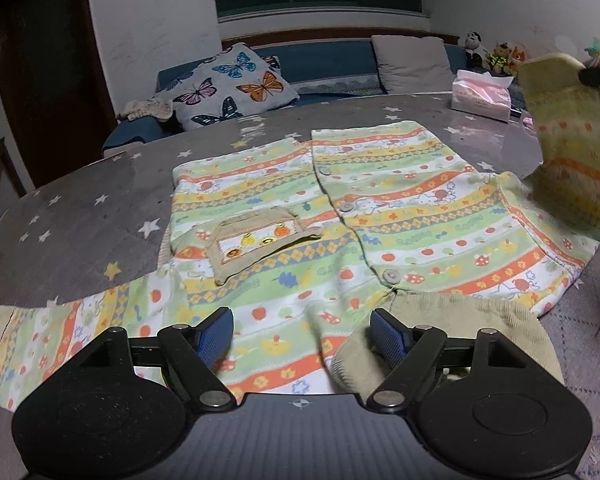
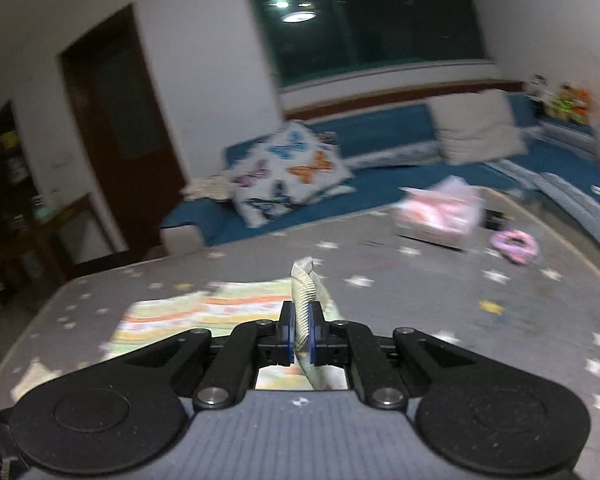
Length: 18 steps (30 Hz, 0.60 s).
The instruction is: Fold clothes
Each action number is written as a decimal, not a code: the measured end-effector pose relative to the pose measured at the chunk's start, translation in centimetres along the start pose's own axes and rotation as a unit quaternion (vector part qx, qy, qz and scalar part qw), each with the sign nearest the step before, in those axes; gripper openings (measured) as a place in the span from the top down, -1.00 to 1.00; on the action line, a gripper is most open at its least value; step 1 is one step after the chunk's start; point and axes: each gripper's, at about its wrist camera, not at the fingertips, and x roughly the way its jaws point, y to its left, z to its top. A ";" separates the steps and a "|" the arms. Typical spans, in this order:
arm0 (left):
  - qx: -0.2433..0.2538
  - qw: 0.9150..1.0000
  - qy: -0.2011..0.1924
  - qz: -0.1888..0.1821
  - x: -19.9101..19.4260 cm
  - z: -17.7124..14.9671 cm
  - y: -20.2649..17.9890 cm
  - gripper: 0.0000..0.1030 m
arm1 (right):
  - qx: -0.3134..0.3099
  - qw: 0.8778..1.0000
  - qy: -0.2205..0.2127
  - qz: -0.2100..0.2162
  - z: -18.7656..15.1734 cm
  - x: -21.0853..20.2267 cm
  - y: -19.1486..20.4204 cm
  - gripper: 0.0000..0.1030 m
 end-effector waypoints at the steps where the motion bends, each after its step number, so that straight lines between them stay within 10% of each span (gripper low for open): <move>1: -0.003 1.000 -0.001 0.001 -0.1 -0.1 0.2 -0.52 | -0.006 1.000 0.000 0.014 0.3 0.3 1.1 0.89; 18: -0.036 0.999 0.001 0.022 -0.9 -1.1 2.5 -0.57 | -0.061 0.984 0.052 0.157 -1.3 6.7 13.2 0.87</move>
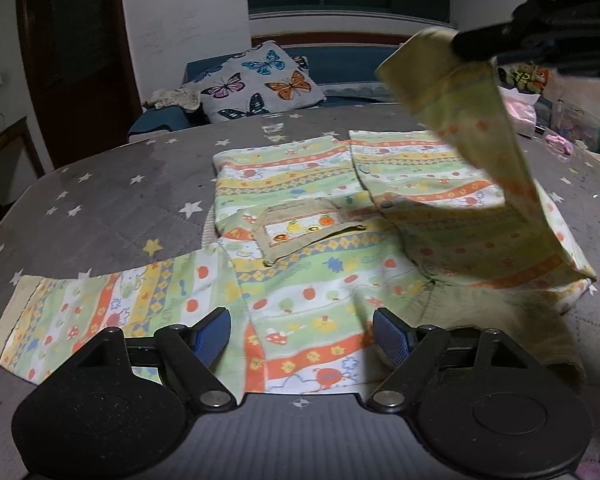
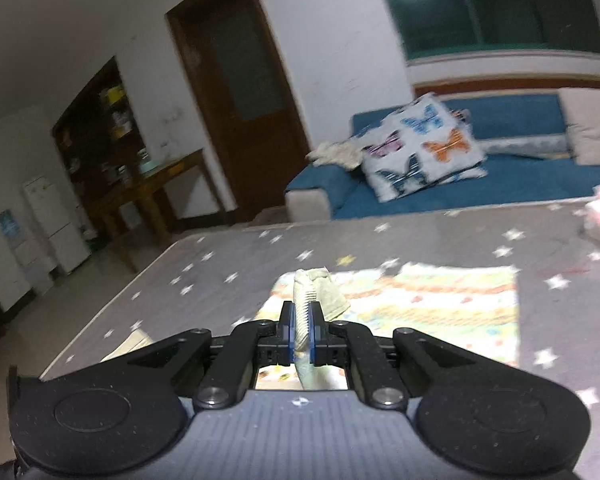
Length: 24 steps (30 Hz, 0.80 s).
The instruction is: Fold clothes
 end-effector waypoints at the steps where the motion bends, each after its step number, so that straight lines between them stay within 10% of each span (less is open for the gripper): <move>1: -0.001 1.000 0.001 0.002 0.0 0.0 0.1 -0.57 | -0.002 1.000 0.006 0.008 -0.3 0.5 0.3 0.82; 24: -0.004 1.000 -0.010 -0.008 1.1 1.9 0.2 -0.49 | 0.016 0.979 0.146 -0.142 -7.2 -0.7 -9.8 0.76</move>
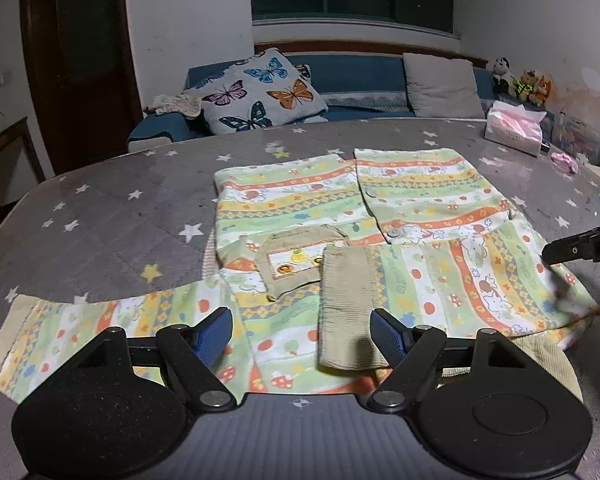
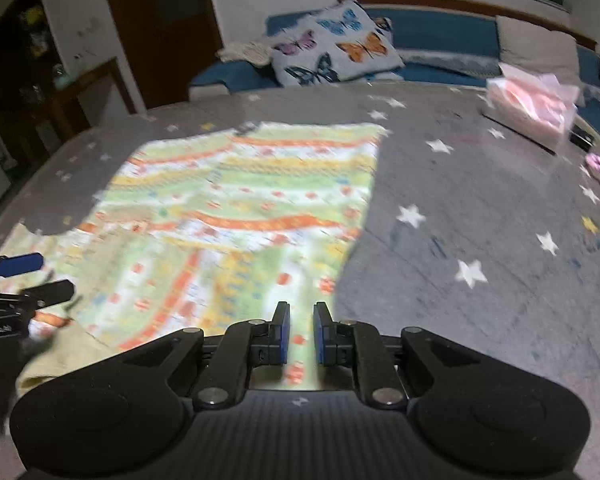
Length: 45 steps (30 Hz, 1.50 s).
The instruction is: Fold clothes
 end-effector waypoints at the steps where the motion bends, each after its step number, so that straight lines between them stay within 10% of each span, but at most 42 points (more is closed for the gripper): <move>1: 0.002 1.000 0.002 0.001 0.3 0.0 -0.1 -0.48 | 0.000 1.000 -0.001 -0.001 0.0 0.0 -0.1 0.76; 26: -0.070 0.995 -0.003 0.071 -2.3 -1.3 6.1 -0.49 | -0.111 0.992 -0.008 0.056 -0.2 0.3 7.7 0.41; 45: -0.238 0.944 0.005 0.227 -5.5 -6.2 20.4 -0.40 | -0.179 0.981 -0.005 0.081 -2.0 2.4 13.5 0.33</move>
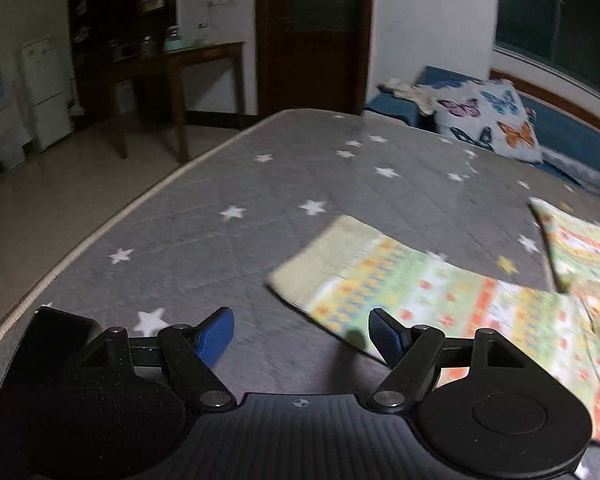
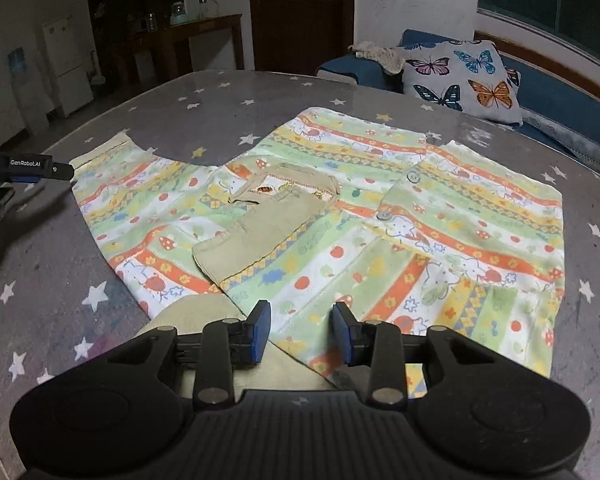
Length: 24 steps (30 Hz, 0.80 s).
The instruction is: Fold clothes
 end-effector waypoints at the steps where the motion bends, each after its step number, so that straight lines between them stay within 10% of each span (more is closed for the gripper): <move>1: -0.004 1.000 0.002 -0.001 0.3 0.2 0.3 -0.35 | 0.005 1.000 0.000 0.002 0.0 -0.1 -0.1 0.33; 11: 0.003 1.000 0.001 -0.013 2.2 0.7 0.4 0.06 | 0.020 1.000 -0.009 0.001 -0.1 -0.7 -0.5 0.32; 15: 0.004 0.999 -0.002 -0.037 2.2 0.9 0.4 0.76 | 0.030 0.999 -0.016 0.000 -0.2 -1.1 -0.7 0.32; 24: -0.018 0.987 -0.030 -0.157 -2.0 2.4 -2.9 0.85 | 0.051 0.998 -0.033 -0.006 -0.6 -2.4 -1.5 0.33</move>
